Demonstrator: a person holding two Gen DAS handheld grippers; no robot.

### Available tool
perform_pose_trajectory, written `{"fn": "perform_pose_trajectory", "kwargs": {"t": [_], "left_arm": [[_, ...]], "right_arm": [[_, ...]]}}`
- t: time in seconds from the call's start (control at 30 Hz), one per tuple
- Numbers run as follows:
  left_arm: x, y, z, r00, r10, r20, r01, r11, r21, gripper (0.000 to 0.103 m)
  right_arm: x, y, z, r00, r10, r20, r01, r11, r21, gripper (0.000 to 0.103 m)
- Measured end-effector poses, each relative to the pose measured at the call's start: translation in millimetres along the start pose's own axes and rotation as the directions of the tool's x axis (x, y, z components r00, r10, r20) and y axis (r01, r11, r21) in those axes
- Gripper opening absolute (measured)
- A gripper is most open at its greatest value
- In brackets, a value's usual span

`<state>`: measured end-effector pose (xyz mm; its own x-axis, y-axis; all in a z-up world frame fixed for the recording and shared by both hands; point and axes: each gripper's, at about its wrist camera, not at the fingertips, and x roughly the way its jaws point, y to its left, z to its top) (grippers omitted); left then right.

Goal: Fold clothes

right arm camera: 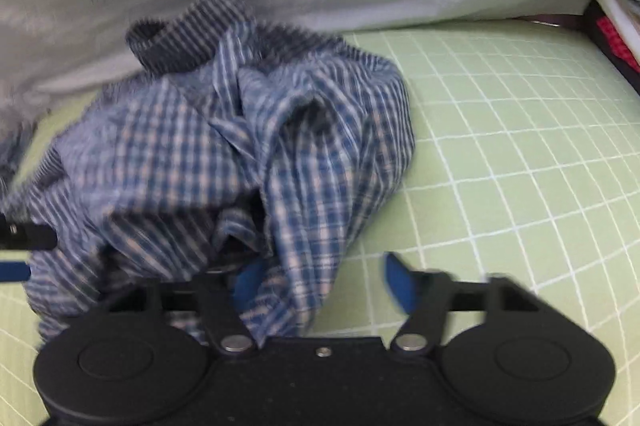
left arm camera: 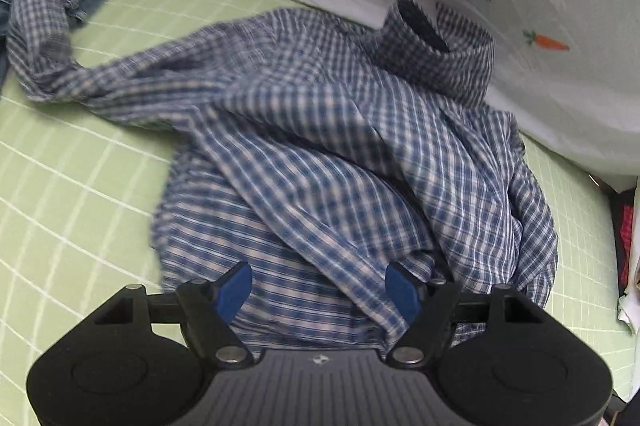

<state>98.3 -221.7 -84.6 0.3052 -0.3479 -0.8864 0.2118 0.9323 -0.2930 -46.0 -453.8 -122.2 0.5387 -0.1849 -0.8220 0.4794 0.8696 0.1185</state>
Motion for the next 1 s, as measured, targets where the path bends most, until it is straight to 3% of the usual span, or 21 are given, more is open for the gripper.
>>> {"fn": "perform_pose_trajectory", "kwargs": {"t": [0.03, 0.07, 0.1, 0.23, 0.3, 0.37, 0.43, 0.47, 0.5, 0.57, 0.6, 0.63, 0.67, 0.73, 0.77, 0.87, 1.0], "left_arm": [[6, -1, 1, 1.0, -0.009, -0.013, 0.009, 1.0, -0.006, 0.044], [11, -1, 2, 1.0, -0.014, -0.025, 0.014, 1.0, -0.011, 0.034], [18, -1, 3, 0.999, -0.011, -0.04, 0.011, 1.0, -0.016, 0.003], [29, 7, 15, 0.999, -0.003, -0.041, 0.0, 0.999, -0.052, 0.001], [25, 12, 23, 1.0, 0.022, -0.012, -0.023, 0.999, -0.036, 0.0], [22, 21, 32, 0.999, 0.04, 0.01, -0.04, 0.998, -0.038, 0.0], [19, 32, 40, 0.999, 0.033, 0.029, -0.031, 0.997, -0.065, 0.001], [17, 38, 43, 0.999, 0.019, 0.041, -0.016, 0.997, -0.079, 0.001], [16, 41, 45, 0.999, 0.012, 0.05, -0.008, 0.996, -0.084, 0.001], [15, 44, 47, 0.999, 0.024, 0.048, -0.02, 0.997, -0.075, 0.003], [15, 44, 47, 0.999, 0.028, 0.043, -0.025, 0.998, -0.065, 0.005], [14, 43, 44, 0.999, 0.029, 0.042, -0.026, 0.998, -0.061, 0.008], [14, 43, 41, 0.999, 0.021, 0.038, -0.019, 0.998, -0.058, 0.018], [12, 42, 35, 1.0, 0.001, 0.029, 0.001, 0.998, -0.055, 0.035], [12, 41, 32, 1.0, -0.01, 0.024, 0.011, 0.998, -0.056, 0.037], [17, 39, 24, 0.999, -0.031, -0.006, 0.031, 0.998, -0.048, 0.042], [27, 35, 16, 0.998, -0.042, -0.043, 0.04, 0.999, -0.036, 0.04]], "right_arm": [[2, -4, 1, 1.0, 0.008, -0.011, -0.008, 1.0, -0.002, 0.024], [1, -8, 1, 1.0, 0.016, -0.014, -0.016, 1.0, -0.009, 0.005], [-1, -13, 2, 1.0, 0.015, -0.013, -0.015, 1.0, -0.023, 0.003], [-16, -39, 26, 0.995, -0.065, 0.076, 0.071, 0.994, -0.08, 0.002], [-24, -61, 48, 0.975, -0.162, 0.15, 0.174, 0.982, -0.069, 0.002], [-30, -86, 73, 0.928, -0.292, 0.232, 0.307, 0.951, -0.032, 0.002], [-31, -104, 93, 0.868, -0.407, 0.284, 0.421, 0.907, 0.014, 0.009], [-29, -109, 101, 0.839, -0.458, 0.294, 0.472, 0.881, 0.027, 0.02], [-24, -109, 104, 0.823, -0.493, 0.282, 0.509, 0.86, 0.016, 0.033], [-21, -102, 100, 0.835, -0.493, 0.246, 0.503, 0.864, 0.024, 0.049], [-22, -98, 95, 0.855, -0.467, 0.226, 0.468, 0.882, 0.049, 0.059], [-22, -94, 87, 0.889, -0.413, 0.199, 0.402, 0.91, 0.096, 0.064], [-23, -91, 77, 0.917, -0.362, 0.167, 0.339, 0.929, 0.15, 0.071], [-23, -80, 56, 0.956, -0.268, 0.116, 0.231, 0.937, 0.262, 0.075], [-23, -73, 46, 0.97, -0.223, 0.099, 0.183, 0.934, 0.307, 0.078], [-14, -48, 24, 0.994, -0.1, 0.051, 0.076, 0.931, 0.357, 0.079], [9, -16, 18, 1.0, 0.002, -0.007, 0.001, 0.949, 0.316, 0.079]]}}
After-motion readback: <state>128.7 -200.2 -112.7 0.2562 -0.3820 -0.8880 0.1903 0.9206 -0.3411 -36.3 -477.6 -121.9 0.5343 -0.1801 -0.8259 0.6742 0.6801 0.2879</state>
